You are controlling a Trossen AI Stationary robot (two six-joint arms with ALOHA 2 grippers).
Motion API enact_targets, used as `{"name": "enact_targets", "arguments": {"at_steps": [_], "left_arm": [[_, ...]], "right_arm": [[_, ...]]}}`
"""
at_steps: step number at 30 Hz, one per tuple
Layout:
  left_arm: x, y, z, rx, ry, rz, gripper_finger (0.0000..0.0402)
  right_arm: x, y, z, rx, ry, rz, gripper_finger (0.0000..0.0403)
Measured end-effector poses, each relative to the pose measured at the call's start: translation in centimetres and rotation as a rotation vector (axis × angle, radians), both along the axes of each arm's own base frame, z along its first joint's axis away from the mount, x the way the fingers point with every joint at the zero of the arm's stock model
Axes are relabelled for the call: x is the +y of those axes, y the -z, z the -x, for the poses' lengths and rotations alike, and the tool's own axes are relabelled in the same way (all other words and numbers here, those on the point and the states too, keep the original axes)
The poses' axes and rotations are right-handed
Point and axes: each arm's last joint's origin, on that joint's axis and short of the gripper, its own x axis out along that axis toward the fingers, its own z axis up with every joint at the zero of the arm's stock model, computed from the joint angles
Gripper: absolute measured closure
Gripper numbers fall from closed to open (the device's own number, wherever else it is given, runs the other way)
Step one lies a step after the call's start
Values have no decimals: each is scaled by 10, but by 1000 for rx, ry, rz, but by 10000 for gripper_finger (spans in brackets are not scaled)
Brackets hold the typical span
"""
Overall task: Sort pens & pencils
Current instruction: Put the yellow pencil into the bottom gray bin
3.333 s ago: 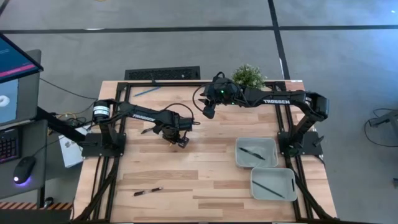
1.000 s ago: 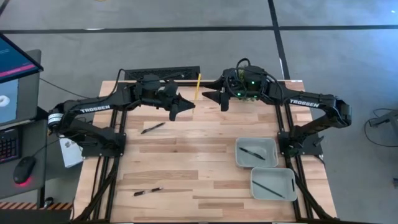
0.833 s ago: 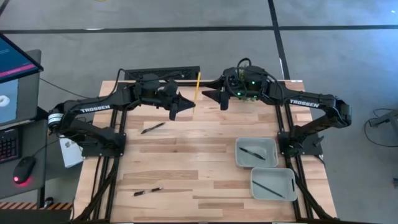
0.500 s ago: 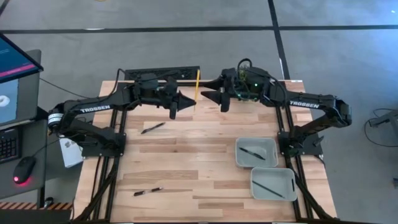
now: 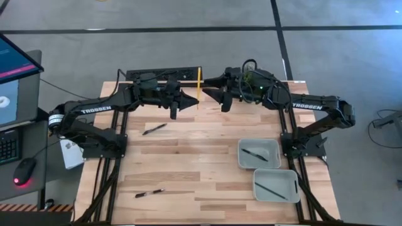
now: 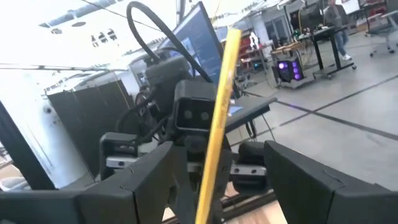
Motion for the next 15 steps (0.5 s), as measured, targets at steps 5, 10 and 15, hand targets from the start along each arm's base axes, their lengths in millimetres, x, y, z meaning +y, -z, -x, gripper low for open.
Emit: {"name": "enact_targets", "arguments": {"at_steps": [5,10,15], "left_arm": [[0,0,0,1,3,-17,389],[0,0,0,0,18,-67,389],[-1,0,0,-3,49,-83,389]], "right_arm": [[4,-3,0,-27,-11,6,131],[7,-5,-1,-49,-18,10,131],[5,-3,-3,-50,13,8,131]]}}
